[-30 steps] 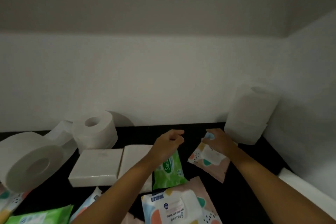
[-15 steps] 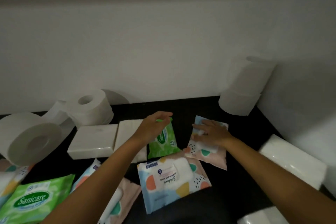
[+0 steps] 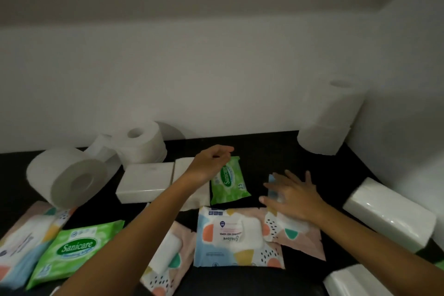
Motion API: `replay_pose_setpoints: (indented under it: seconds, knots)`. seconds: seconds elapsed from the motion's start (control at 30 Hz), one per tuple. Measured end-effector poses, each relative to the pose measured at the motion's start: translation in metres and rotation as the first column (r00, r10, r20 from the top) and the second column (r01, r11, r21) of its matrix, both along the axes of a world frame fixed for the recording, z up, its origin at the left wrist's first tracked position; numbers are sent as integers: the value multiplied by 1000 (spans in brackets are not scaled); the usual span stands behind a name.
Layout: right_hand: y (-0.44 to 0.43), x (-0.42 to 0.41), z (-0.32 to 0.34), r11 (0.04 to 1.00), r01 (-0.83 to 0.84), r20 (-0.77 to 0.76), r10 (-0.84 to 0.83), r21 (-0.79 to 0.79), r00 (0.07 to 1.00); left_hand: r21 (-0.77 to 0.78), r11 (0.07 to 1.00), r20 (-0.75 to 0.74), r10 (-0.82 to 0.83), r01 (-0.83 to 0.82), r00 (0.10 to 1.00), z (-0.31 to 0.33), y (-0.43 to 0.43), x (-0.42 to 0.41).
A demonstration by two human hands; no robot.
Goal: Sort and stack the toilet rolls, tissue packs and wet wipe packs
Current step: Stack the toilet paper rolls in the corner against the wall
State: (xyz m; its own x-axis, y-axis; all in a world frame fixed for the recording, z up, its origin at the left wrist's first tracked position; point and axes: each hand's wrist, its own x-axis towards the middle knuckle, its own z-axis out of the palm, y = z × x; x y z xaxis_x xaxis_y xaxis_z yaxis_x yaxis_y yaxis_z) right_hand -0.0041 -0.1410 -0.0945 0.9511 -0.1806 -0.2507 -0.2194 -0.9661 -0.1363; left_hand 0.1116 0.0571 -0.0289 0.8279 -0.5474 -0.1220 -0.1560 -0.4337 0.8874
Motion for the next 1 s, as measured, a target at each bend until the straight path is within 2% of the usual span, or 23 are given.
replay_pose_setpoints:
  seconds: [0.17,0.3,0.4,0.53,0.6,0.67,0.77,0.87,0.93,1.0]
  knots:
    - [39,54,40,976,-28,192,-14,217,981,-91,991,36,107,-103,994,13,39,25]
    - [79,105,69,937,-140,442,-17,320,897,-193,948,59,270,-254,961,21,79,50]
    - [112,145,80,894,-164,493,-71,417,867,-251,887,85,420,-388,903,20,109,68]
    - [155,190,75,780,-100,395,-198,617,897,-247,789,39,588,-562,808,11,142,98]
    - [171,209,68,702,-49,316,-256,710,914,-137,783,34,616,-607,787,4,154,116]
    - [186,226,61,585,25,205,-324,811,924,-40,767,21,641,-640,767,-3,158,129]
    - [204,246,49,429,157,25,-388,890,921,-42,745,-41,665,-666,746,-12,152,139]
    - [218,259,39,310,255,-116,-403,916,908,-97,692,-204,690,-715,695,-20,148,152]
    - [225,263,33,296,275,-144,-395,915,907,-51,681,-285,691,-730,664,-24,149,159]
    - [229,265,29,344,258,-113,-389,903,914,-18,703,-314,672,-711,671,-29,151,162]
